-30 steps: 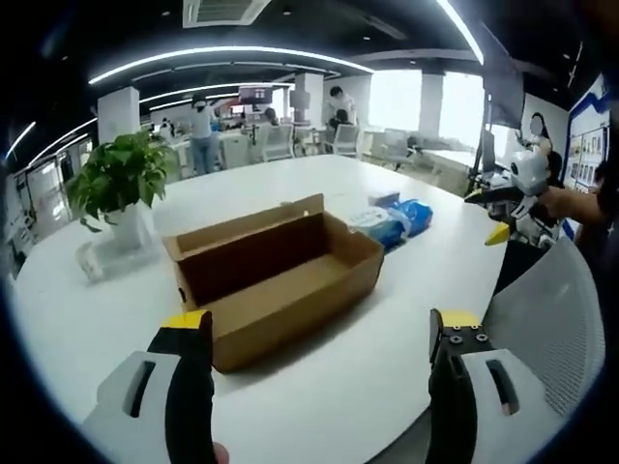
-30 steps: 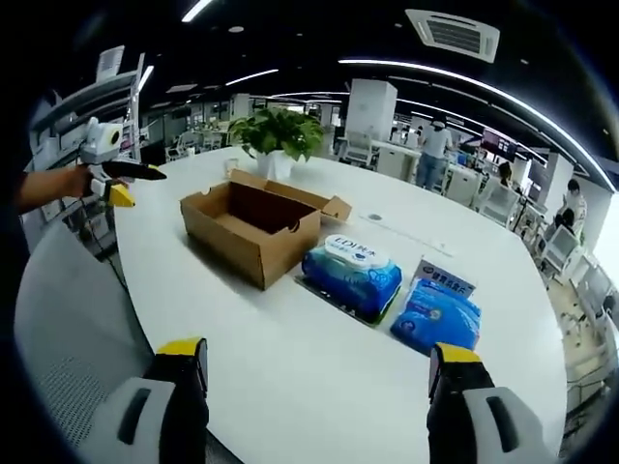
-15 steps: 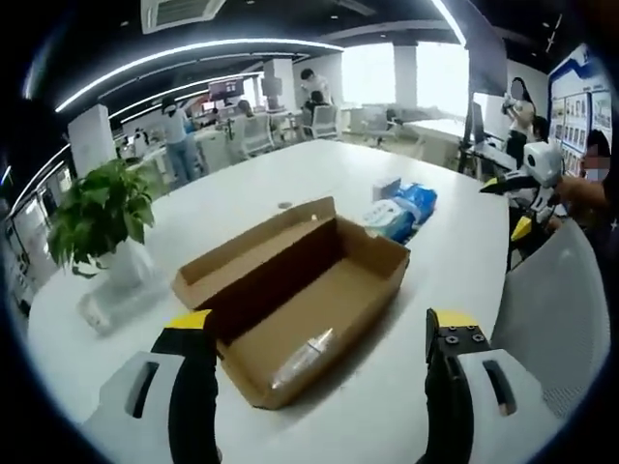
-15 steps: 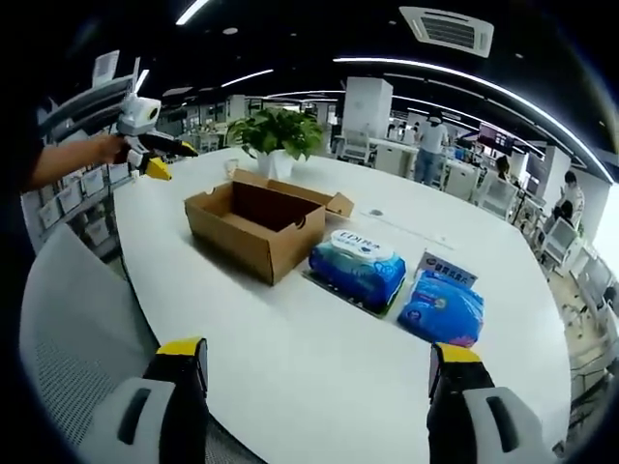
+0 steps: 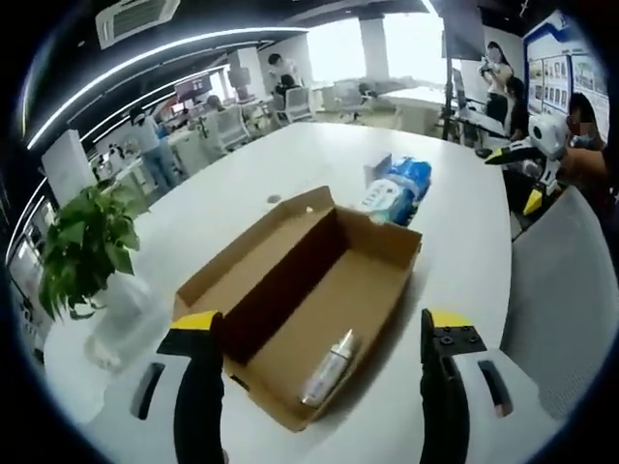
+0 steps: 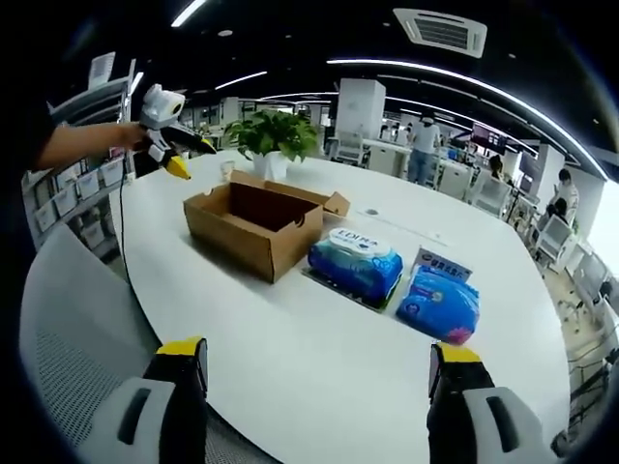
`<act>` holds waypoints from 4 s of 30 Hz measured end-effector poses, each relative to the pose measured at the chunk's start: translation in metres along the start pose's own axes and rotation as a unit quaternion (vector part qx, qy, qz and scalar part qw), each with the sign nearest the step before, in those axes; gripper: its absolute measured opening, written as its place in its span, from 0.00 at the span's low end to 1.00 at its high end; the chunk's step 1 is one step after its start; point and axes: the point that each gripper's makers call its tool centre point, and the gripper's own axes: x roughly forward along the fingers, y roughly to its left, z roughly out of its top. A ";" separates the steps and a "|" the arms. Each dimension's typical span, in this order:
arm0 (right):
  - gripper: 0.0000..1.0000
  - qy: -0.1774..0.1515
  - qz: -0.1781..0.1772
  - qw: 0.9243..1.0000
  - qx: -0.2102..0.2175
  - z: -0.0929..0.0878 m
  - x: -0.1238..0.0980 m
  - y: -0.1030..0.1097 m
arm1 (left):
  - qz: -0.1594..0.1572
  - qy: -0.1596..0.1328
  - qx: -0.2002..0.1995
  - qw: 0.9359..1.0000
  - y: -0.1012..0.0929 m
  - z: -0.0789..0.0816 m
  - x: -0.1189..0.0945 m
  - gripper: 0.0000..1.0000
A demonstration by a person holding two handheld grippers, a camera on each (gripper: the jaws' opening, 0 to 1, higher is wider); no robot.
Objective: Operate the shoe box by opening the lid, removing the specified soft item, and placing it in the target area until the item is outside and the box remains undamaged.
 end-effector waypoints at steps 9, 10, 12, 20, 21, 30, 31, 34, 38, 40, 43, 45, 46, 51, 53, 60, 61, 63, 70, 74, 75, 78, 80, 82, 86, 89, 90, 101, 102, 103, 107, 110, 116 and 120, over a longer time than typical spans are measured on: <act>0.95 0.002 0.005 1.000 0.002 -0.002 0.001 0.007 | -0.029 0.039 0.035 0.998 0.008 -0.004 0.013 0.72; 0.95 0.003 0.005 1.000 0.002 -0.002 0.001 0.007 | -0.031 0.041 0.036 0.998 0.008 -0.005 0.013 0.72; 0.95 0.003 0.004 1.000 0.000 -0.001 0.000 0.007 | -0.033 0.051 0.049 0.997 0.009 -0.007 0.018 0.72; 0.95 0.000 0.002 1.000 0.003 -0.001 0.000 0.006 | -0.046 0.082 0.065 0.993 0.017 -0.014 0.034 0.67; 0.95 -0.001 0.002 1.000 0.003 -0.001 0.000 0.006 | -0.052 0.088 0.059 0.993 0.017 -0.015 0.037 0.65; 0.95 0.001 0.002 1.000 0.005 -0.003 -0.001 0.006 | -0.084 0.131 0.080 0.985 0.018 -0.023 0.060 0.61; 0.95 0.001 0.002 1.000 0.006 -0.003 -0.001 0.006 | -0.087 0.137 0.085 0.983 0.018 -0.025 0.062 0.61; 0.94 0.003 0.002 1.000 0.007 -0.004 -0.001 0.006 | -0.100 0.156 0.086 0.979 0.016 -0.029 0.068 0.59; 0.94 0.006 0.006 1.000 0.003 -0.004 -0.001 0.006 | -0.107 0.173 0.102 0.974 0.018 -0.031 0.074 0.57; 0.94 0.008 0.007 1.000 0.001 -0.004 -0.001 0.005 | -0.111 0.175 0.105 0.973 0.018 -0.031 0.077 0.56; 0.94 0.009 0.004 1.000 0.002 -0.003 -0.001 0.002 | -0.121 0.190 0.114 0.968 0.017 -0.036 0.081 0.54; 0.94 0.008 0.003 1.000 0.003 -0.003 -0.001 0.002 | -0.129 0.202 0.125 0.963 0.015 -0.042 0.082 0.54; 0.94 0.009 0.003 1.000 0.003 -0.003 -0.001 0.002 | -0.145 0.209 0.134 0.958 0.012 -0.046 0.083 0.54; 0.93 0.012 0.003 1.000 0.006 -0.005 -0.001 0.003 | -0.170 0.239 0.150 0.944 0.006 -0.060 0.086 0.46; 0.93 0.012 0.002 1.000 0.007 -0.005 0.000 0.003 | -0.174 0.245 0.154 0.941 0.002 -0.064 0.088 0.47; 0.93 0.013 -0.003 1.000 0.011 -0.007 -0.001 0.002 | -0.187 0.277 0.172 0.927 -0.002 -0.082 0.092 0.48; 0.93 0.014 -0.003 1.000 0.012 -0.007 -0.002 0.002 | -0.187 0.279 0.173 0.926 -0.002 -0.083 0.092 0.48; 0.93 0.014 -0.004 1.000 0.013 -0.007 -0.002 0.001 | -0.189 0.285 0.174 0.923 -0.003 -0.087 0.093 0.48; 0.93 0.014 -0.008 1.000 0.019 -0.009 -0.003 0.001 | -0.197 0.301 0.174 0.917 -0.006 -0.101 0.097 0.48; 0.93 0.015 -0.009 1.000 0.021 -0.010 -0.003 0.002 | -0.197 0.303 0.167 0.917 -0.007 -0.107 0.099 0.45; 0.93 0.015 -0.010 1.000 0.022 -0.010 -0.004 0.001 | -0.197 0.303 0.168 0.917 -0.007 -0.108 0.099 0.44; 0.93 0.016 -0.012 1.000 0.022 -0.010 -0.004 0.000 | -0.198 0.307 0.172 0.915 -0.007 -0.112 0.099 0.42; 0.93 0.015 -0.014 1.000 0.022 -0.009 -0.003 -0.002 | -0.199 0.309 0.172 0.914 -0.007 -0.115 0.099 0.40; 0.93 0.013 -0.015 1.000 0.023 -0.007 -0.004 -0.002 | -0.201 0.311 0.172 0.913 -0.008 -0.117 0.099 0.39; 0.93 0.011 -0.018 0.999 0.024 -0.006 -0.004 -0.004 | -0.200 0.312 0.174 0.912 -0.009 -0.120 0.099 0.37; 0.93 0.011 -0.019 0.999 0.024 -0.006 -0.004 -0.003 | -0.198 0.312 0.176 0.912 -0.009 -0.122 0.100 0.37; 0.93 0.012 -0.018 0.999 0.024 -0.007 -0.004 -0.003 | -0.198 0.312 0.174 0.913 -0.010 -0.122 0.100 0.36; 0.92 0.010 -0.020 0.999 0.026 -0.006 -0.004 -0.002 | -0.193 0.309 0.178 0.914 -0.010 -0.130 0.104 0.28; 0.92 0.010 -0.020 0.999 0.026 -0.006 -0.004 -0.002 | -0.193 0.309 0.178 0.914 -0.010 -0.131 0.104 0.27; 0.92 0.010 -0.020 0.999 0.026 -0.006 -0.004 -0.002 | -0.195 0.309 0.177 0.914 -0.011 -0.132 0.105 0.26; 0.92 0.010 -0.019 0.999 0.026 -0.006 -0.003 -0.001 | -0.195 0.308 0.182 0.913 -0.012 -0.133 0.106 0.25; 0.92 0.011 -0.019 0.999 0.026 -0.007 -0.002 -0.001 | -0.196 0.308 0.183 0.913 -0.012 -0.133 0.106 0.24; 0.92 0.010 -0.018 0.999 0.028 -0.007 -0.002 0.000 | -0.187 0.302 0.185 0.916 -0.011 -0.132 0.109 0.23; 0.92 0.009 -0.018 0.999 0.028 -0.006 -0.002 0.001 | -0.181 0.303 0.178 0.918 -0.011 -0.131 0.110 0.21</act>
